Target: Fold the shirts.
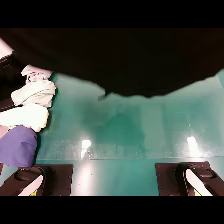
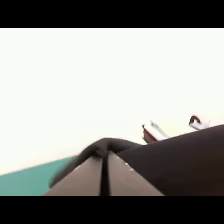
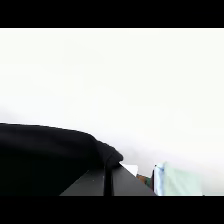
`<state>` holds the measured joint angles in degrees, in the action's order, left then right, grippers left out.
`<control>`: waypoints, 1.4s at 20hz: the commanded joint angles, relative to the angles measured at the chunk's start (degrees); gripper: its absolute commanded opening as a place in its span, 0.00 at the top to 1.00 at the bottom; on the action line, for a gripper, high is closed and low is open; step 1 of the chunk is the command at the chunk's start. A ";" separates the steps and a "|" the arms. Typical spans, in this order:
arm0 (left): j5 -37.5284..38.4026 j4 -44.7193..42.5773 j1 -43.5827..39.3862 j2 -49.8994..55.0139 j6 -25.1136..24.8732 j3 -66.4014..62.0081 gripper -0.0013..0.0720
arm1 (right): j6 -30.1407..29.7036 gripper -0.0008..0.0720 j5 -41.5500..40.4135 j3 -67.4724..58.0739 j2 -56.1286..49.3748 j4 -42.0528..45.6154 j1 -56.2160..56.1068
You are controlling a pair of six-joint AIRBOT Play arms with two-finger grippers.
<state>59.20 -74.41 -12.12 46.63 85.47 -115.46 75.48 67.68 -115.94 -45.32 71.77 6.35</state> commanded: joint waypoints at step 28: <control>12.66 5.68 19.56 25.68 -3.67 49.59 0.31 | -0.22 0.52 14.25 32.24 -32.00 -11.61 7.30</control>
<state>69.32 -68.42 2.96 77.91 82.17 -75.50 76.42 81.97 -92.25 -82.17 64.47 12.49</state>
